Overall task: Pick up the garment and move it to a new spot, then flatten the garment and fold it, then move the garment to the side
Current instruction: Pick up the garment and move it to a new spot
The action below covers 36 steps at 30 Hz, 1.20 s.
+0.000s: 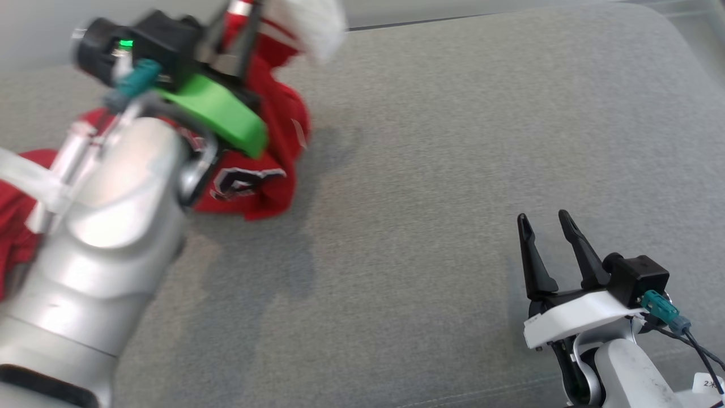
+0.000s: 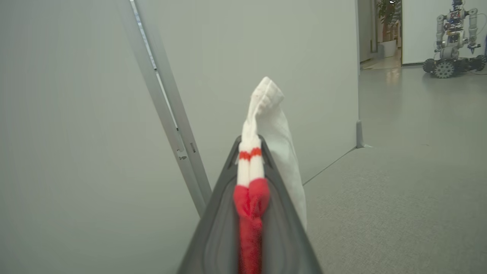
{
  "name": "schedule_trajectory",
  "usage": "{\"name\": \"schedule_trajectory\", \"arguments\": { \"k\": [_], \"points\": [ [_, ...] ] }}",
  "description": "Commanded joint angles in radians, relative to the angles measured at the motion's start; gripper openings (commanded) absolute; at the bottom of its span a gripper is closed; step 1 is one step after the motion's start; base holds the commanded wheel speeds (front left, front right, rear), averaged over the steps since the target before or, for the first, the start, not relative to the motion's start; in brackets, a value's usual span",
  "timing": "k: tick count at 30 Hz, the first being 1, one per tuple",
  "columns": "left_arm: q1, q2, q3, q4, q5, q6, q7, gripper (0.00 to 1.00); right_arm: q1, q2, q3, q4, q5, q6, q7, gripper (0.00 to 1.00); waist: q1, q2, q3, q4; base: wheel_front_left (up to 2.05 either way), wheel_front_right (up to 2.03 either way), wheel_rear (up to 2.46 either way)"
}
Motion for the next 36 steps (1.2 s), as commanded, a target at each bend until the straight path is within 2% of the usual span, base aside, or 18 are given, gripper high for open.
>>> {"name": "schedule_trajectory", "arguments": {
  "k": [1,6,9,10,11,12,16,20,24,29,36],
  "points": [
    [0.021,-0.037,-0.013,-0.026,0.017,-0.003,-0.002,0.00,0.005,-0.001,0.000,-0.003,0.005,0.000,-0.003,1.00,0.0000,-0.0001,-0.005,-0.082,0.00,0.00,0.00],
    [0.058,-0.163,-0.043,-0.088,0.037,-0.004,-0.002,0.00,-0.011,-0.003,0.014,-0.011,0.006,0.000,-0.003,1.00,0.0000,-0.0001,0.008,-0.164,0.00,0.00,0.00],
    [0.082,-0.198,-0.085,-0.084,0.041,-0.004,-0.002,0.00,-0.017,0.000,0.026,-0.011,0.011,0.000,-0.003,1.00,0.0000,-0.0001,0.013,-0.211,0.00,0.00,0.00],
    [0.092,-0.206,-0.102,-0.075,0.038,-0.004,-0.002,0.31,-0.018,0.000,0.032,-0.011,0.013,0.000,-0.003,1.00,0.0000,-0.0001,0.013,-0.223,0.00,0.00,0.00],
    [0.105,-0.212,-0.116,-0.063,0.032,-0.004,-0.002,0.90,-0.019,0.001,0.033,-0.011,0.015,0.000,-0.003,1.00,0.0000,-0.0001,0.013,-0.234,0.00,0.00,0.00],
    [0.116,-0.214,-0.128,-0.049,0.028,-0.004,-0.001,1.00,-0.020,0.001,0.034,-0.011,0.018,0.000,-0.003,1.00,0.0000,-0.0001,0.013,-0.243,0.00,0.00,0.00],
    [0.169,-0.204,-0.123,0.024,0.012,-0.004,-0.002,1.00,-0.012,0.003,0.027,-0.015,0.018,0.000,-0.003,1.00,0.0000,-0.0001,0.012,-0.251,0.00,0.00,0.00],
    [0.202,-0.185,-0.088,0.049,0.013,-0.004,-0.002,1.00,-0.002,0.003,0.015,-0.020,0.018,0.000,-0.003,1.00,0.0000,-0.0001,0.012,-0.228,0.00,0.00,0.00],
    [0.272,-0.163,0.003,0.045,0.045,0.001,-0.002,1.00,0.002,-0.001,0.015,-0.023,0.017,0.000,-0.003,1.00,0.0000,-0.0001,0.001,-0.175,0.00,0.00,0.00],
    [0.392,-0.139,0.143,-0.006,0.096,0.028,-0.002,1.00,0.000,-0.007,0.025,-0.025,0.013,0.000,-0.003,1.00,0.0000,-0.0001,-0.029,-0.106,0.00,0.00,0.00],
    [0.578,-0.135,0.322,-0.086,0.182,0.073,-0.002,1.00,0.004,-0.017,0.045,-0.018,0.013,0.000,-0.003,1.00,0.0000,-0.0001,-0.075,-0.032,0.00,0.00,0.00]
  ]
}}
